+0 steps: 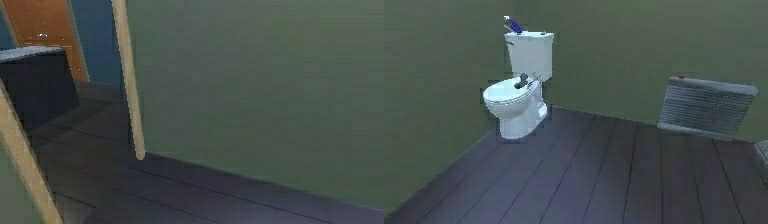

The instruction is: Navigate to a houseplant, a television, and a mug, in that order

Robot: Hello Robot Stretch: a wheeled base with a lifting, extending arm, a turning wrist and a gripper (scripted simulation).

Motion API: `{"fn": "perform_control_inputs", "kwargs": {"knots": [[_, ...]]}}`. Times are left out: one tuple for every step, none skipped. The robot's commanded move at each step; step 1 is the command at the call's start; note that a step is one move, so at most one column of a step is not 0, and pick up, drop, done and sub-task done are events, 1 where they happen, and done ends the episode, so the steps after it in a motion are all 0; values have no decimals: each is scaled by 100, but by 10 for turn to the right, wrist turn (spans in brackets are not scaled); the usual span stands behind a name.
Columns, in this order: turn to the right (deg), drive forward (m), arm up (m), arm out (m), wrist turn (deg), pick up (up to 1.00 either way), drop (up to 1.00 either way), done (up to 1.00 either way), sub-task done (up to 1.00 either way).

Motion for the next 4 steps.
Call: {"fn": "perform_control_inputs", "kwargs": {"knots": [[390, 0, 0, 0, 0, 0, 0, 0, 0], [0, 10, 0, 0, 0, 0, 0, 0, 0], [-450, 0, 0, 0, 0, 0, 0, 0, 0], [-90, 0, 0, 0, 0, 0, 0, 0, 0]]}}
